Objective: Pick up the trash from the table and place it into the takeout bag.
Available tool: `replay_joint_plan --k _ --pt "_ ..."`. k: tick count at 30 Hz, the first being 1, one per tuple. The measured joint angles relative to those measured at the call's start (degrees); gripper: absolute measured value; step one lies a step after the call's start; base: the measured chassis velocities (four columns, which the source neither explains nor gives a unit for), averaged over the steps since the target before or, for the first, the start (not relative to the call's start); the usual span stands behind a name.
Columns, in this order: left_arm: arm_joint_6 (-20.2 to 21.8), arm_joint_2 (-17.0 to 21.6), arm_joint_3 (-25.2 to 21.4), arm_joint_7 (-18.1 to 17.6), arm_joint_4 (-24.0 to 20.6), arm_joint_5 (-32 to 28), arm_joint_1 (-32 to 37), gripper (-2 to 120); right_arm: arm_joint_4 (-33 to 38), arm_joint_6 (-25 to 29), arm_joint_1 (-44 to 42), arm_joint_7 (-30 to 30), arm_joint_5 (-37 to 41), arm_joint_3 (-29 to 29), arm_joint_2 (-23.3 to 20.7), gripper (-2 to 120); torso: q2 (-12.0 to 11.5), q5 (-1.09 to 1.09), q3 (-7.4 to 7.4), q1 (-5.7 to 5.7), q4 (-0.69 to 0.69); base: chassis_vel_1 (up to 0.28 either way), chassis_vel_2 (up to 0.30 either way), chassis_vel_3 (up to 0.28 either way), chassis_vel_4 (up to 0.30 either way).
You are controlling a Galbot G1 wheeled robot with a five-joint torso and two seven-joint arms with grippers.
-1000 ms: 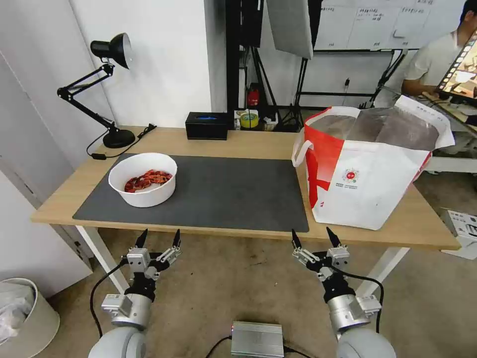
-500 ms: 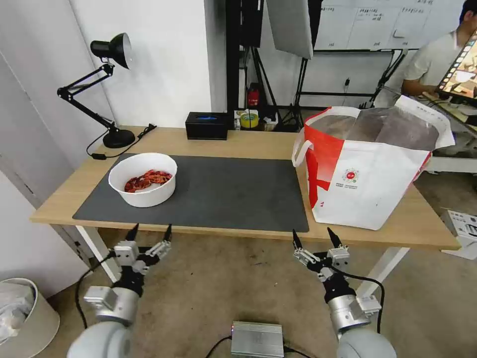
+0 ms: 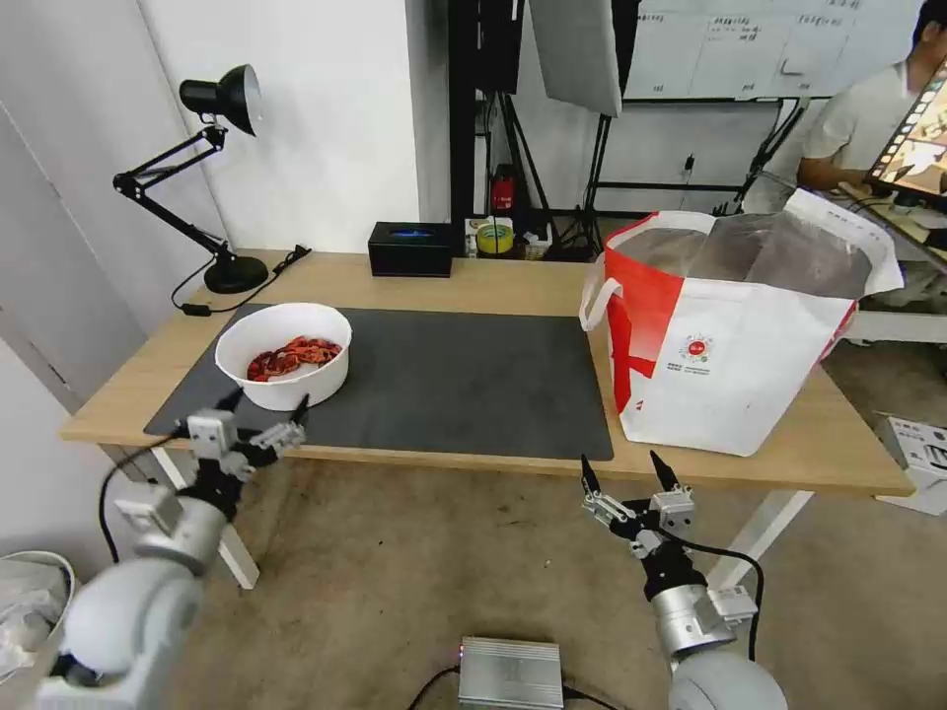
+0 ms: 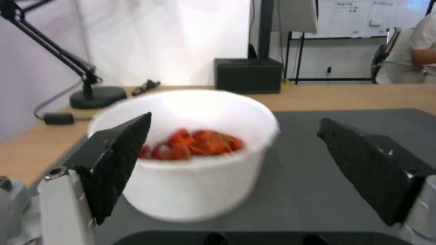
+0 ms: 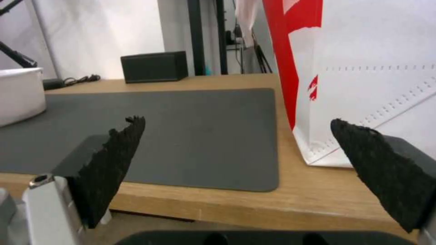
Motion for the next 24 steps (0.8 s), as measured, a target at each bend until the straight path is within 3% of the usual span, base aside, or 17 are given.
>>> replay_joint_plan --k 5,16,24 --pt "0.1 5.6 2.0 -0.4 5.9 -3.5 -6.4 100 0.0 0.0 0.0 0.0 0.0 0.0 0.0 100 0.0 -0.01 0.00 0.00 0.00 0.000 0.000 0.000 0.000" --pt "1.3 12.1 9.5 -0.1 17.6 -6.6 -19.2 100 0.0 0.0 0.0 0.0 0.0 0.0 0.0 100 0.0 0.00 0.00 0.00 0.00 0.000 0.000 0.000 0.000" --pt "4.9 16.6 16.7 3.4 26.2 -7.4 -29.4 100 0.0 0.0 0.0 0.0 0.0 0.0 0.0 100 0.0 0.00 0.01 0.00 -0.01 0.000 0.000 0.000 0.000"
